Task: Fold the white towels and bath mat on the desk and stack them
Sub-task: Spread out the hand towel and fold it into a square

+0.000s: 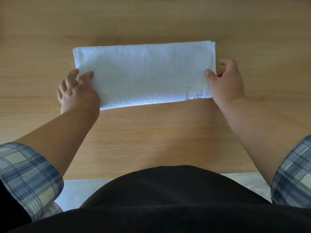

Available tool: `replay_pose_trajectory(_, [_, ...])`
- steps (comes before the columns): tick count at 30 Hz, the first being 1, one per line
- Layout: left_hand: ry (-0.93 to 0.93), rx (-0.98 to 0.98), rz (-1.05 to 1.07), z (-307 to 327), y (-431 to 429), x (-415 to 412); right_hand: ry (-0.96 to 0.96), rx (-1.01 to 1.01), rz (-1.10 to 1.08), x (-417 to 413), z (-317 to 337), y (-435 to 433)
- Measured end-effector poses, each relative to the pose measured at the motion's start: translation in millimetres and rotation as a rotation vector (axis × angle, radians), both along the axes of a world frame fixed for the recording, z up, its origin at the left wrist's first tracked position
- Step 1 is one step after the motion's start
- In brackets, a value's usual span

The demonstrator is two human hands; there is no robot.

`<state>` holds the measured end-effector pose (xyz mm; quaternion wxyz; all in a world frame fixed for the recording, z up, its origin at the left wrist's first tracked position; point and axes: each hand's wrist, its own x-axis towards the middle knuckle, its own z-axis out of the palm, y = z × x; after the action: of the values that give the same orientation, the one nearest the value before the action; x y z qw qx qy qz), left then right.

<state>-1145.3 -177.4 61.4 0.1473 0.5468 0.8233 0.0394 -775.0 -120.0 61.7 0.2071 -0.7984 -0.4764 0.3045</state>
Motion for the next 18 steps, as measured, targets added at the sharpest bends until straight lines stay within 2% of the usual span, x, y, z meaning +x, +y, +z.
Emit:
replay_pose_trajectory(3, [0.044, 0.031, -0.155, 9, 13, 22, -0.268, 0.22, 0.162, -23, 13, 0])
replay_pose_trajectory(5, [0.007, 0.05, -0.356, 11, 24, 49, -0.282, 0.324, 0.423, -57, 20, 3])
replay_pose_trajectory(7, [-0.031, 0.008, -0.531, 7, 36, 76, -0.22, 0.209, 0.687, -89, 16, 7])
replay_pose_trajectory(9, [-0.019, -0.082, -0.56, -2, 47, 86, -0.302, 0.046, 0.831, -100, 3, 13])
replay_pose_trajectory(11, [0.029, -0.145, -0.48, -13, 51, 72, -0.452, -0.061, 0.87, -91, -11, 19])
replay_pose_trajectory(13, [0.091, -0.163, -0.398, -22, 52, 47, -0.554, -0.076, 0.857, -74, -20, 24])
replay_pose_trajectory(18, [0.131, -0.133, -0.318, -29, 51, 3, -0.644, -0.146, 0.686, -32, -25, 35])
